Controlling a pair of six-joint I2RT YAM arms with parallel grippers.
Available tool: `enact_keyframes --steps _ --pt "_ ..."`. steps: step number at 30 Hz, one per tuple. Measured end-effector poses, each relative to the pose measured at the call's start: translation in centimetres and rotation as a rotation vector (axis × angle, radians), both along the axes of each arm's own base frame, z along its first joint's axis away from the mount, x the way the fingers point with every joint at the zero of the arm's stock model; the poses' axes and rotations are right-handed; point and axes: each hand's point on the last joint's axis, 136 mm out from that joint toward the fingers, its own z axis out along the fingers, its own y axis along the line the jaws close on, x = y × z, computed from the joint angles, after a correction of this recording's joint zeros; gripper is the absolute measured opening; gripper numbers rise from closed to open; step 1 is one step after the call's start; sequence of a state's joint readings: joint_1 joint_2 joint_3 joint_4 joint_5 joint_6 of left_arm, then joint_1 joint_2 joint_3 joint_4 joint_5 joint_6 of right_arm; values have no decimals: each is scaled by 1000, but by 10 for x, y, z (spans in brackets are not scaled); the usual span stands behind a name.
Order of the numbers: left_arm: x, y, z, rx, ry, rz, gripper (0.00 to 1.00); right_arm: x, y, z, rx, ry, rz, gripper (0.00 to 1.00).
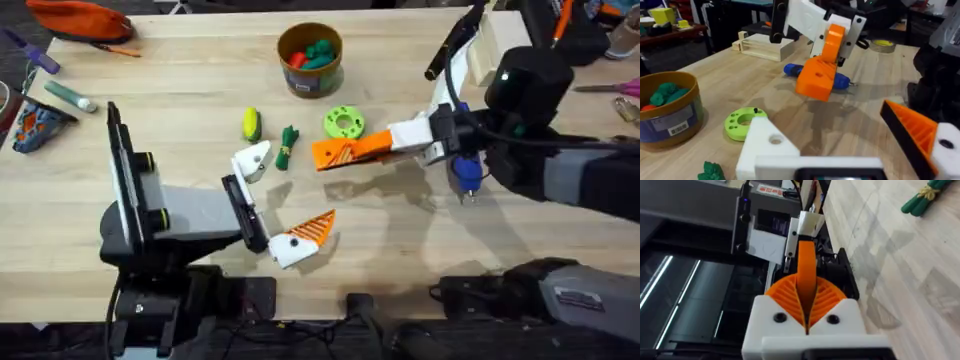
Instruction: Pick up the gripper from the table and insert it into the empty holder that is missing its gripper. Then pick up a screw, insert it into the mounting hole, and use the screwdriver to tighten it. Finally, clean up the table by picking up the vegetable and placing it into the bucket.
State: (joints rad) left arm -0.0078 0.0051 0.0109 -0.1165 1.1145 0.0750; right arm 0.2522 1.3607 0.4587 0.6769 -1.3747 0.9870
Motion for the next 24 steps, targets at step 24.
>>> enact_keyframes --steps 24 --pt "0 0 0 0 0 0 985 17 7 -18 21 197 84 9"
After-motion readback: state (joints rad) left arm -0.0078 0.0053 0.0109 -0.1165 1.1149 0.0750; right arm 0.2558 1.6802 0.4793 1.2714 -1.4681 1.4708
